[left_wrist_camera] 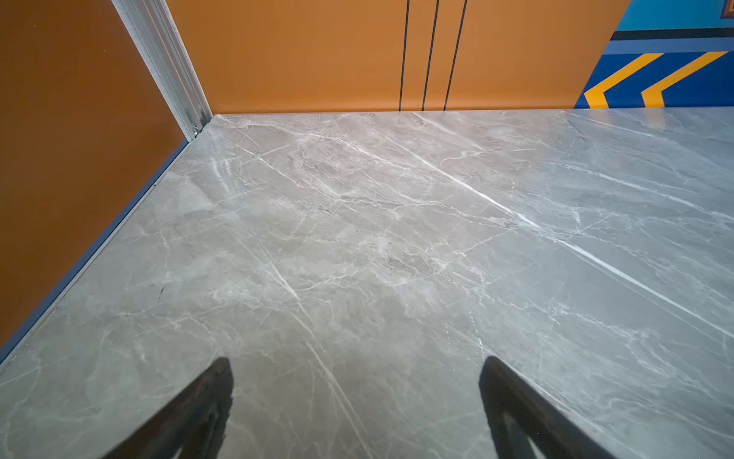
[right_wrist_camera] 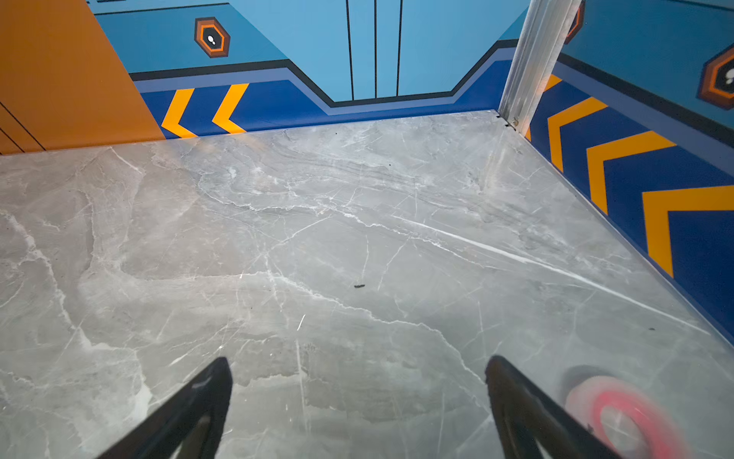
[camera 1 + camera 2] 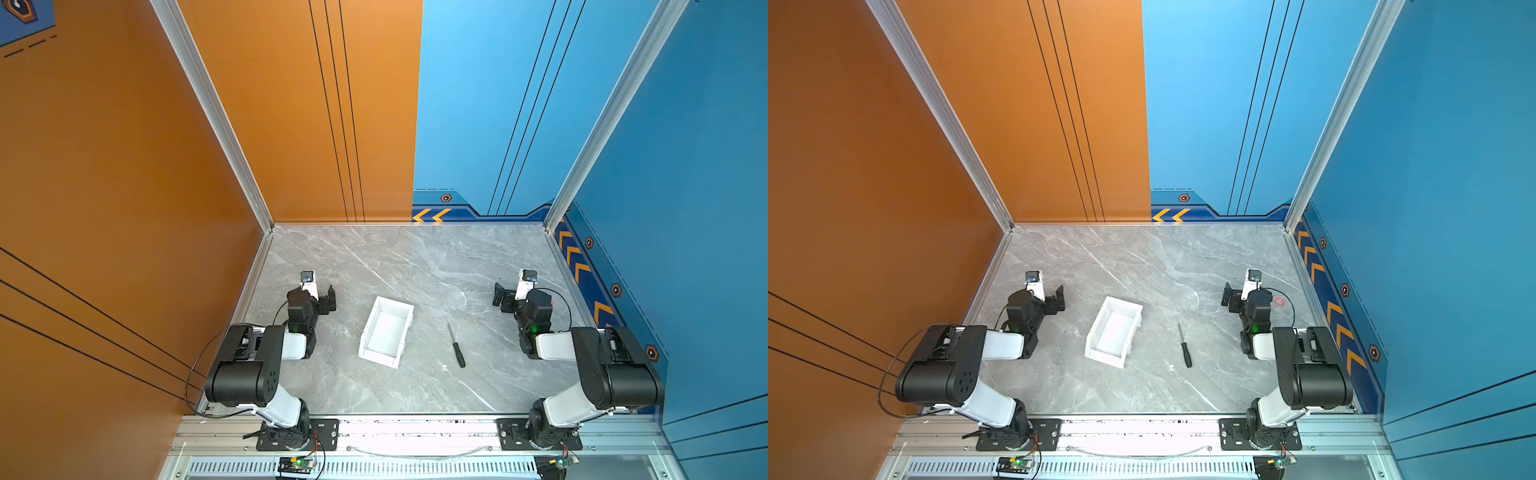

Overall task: Put the screwdriver in the bin
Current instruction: Pick up the screwdriver from the center of the table.

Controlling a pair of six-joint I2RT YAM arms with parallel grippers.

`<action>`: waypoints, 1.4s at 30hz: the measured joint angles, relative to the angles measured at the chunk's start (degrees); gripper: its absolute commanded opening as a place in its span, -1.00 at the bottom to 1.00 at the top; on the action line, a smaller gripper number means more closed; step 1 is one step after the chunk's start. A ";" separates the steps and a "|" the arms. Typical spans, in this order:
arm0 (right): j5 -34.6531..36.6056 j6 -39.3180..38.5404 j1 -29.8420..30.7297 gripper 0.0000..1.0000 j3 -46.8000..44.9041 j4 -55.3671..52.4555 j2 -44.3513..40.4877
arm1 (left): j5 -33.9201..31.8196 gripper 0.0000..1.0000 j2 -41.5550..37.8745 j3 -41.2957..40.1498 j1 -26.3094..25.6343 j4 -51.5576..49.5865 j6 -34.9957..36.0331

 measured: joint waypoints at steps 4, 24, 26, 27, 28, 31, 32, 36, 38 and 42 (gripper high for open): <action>0.00 0.00 0.00 1.00 0.00 0.00 0.00 | 0.00 0.96 0.00 0.00 0.00 0.00 0.00; 0.00 0.02 0.00 1.00 0.00 0.00 0.00 | 0.00 0.96 0.00 0.00 0.00 0.00 0.00; 0.00 0.02 0.00 1.00 0.00 0.00 0.00 | 0.00 0.96 0.02 0.00 0.00 0.00 0.00; 0.00 0.02 0.00 1.00 0.00 0.00 0.00 | 0.00 0.96 0.02 0.00 0.00 0.00 0.00; 0.00 0.00 0.00 1.00 0.00 0.00 0.00 | 0.00 0.96 0.00 0.00 0.00 0.00 0.00; 0.00 0.02 0.00 1.00 0.00 0.00 0.00 | 0.00 0.96 0.02 0.00 0.00 0.00 0.00; 0.00 0.02 0.00 1.00 0.00 0.00 0.00 | 0.00 0.96 0.00 0.00 0.00 0.00 0.00; 0.28 0.04 0.00 1.00 0.00 -0.02 0.00 | 0.00 0.96 0.02 0.00 0.00 0.00 0.00; 0.63 0.04 0.02 1.00 0.00 -0.13 0.00 | 0.00 0.96 0.02 0.00 0.00 0.00 0.00; 0.98 0.04 0.07 1.00 0.00 -0.46 0.00 | 0.72 0.96 0.00 0.00 0.35 0.00 -0.02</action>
